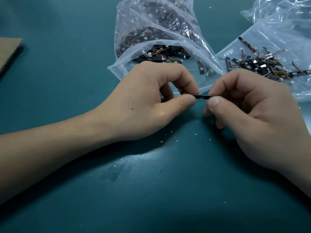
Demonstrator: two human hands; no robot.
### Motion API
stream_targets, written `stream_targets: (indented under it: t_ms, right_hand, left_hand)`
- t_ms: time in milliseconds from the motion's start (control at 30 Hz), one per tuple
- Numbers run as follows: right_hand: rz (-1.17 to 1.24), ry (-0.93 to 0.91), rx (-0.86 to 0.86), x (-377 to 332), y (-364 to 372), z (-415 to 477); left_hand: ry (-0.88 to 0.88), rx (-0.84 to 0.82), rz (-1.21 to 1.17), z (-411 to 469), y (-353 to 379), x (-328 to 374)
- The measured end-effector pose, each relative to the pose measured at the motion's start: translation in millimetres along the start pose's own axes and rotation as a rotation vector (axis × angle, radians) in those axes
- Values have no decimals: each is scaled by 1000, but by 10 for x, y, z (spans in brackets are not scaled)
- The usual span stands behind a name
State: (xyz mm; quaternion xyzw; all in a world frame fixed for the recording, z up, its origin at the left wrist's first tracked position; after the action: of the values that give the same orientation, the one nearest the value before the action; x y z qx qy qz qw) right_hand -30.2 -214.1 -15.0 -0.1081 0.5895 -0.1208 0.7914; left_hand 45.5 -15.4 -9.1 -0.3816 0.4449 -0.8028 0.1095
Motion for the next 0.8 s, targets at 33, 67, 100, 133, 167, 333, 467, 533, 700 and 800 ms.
stream_targets:
  t_ms: [33,67,100,133,167,333,467,533,700,800]
  right_hand:
    - [7,-1,1,4,-2,-2]
    - [4,-5,-3,6,-2,-4]
    - [-7,-9,-10,7,1,-5]
    - [-11,-12,-15,6,5,-9]
    - [6,-11,-12,4,6,-11]
    - [33,-20,-44,-12,15,-25]
    - [36,-19,-53,-9,0,-28]
    - [54,-18,-53,-10,2,-29]
    - [104,-42,-41,-9,26,-18]
    - [98,-47,-16,6,32,-16]
  left_hand:
    - [-2,4,0,1,1,-4]
    - [0,4,4,3,0,-5]
    - [4,1,8,3,0,-4]
    - [5,2,10,2,-3,-3]
    - [3,8,7,2,-3,-3]
    - [-4,6,-7,-1,8,-17]
    - [-6,0,-28,0,12,-25]
    - [-8,1,-42,1,15,-22]
    - [-42,78,-240,30,18,-28]
    - [-92,96,-262,33,22,-56]
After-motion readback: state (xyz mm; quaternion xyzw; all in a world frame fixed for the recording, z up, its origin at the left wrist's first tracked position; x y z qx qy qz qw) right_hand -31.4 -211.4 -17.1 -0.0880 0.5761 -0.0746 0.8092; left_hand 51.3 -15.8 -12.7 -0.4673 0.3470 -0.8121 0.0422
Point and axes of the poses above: each hand's wrist, its own z-axis towards the middle knuckle, its own y-axis out of the palm, x = y × z, the point moved 1 cm from there along z, towards the middle knuckle, and after that the axes turned 14 degrees about z, right-handed, at the moved point
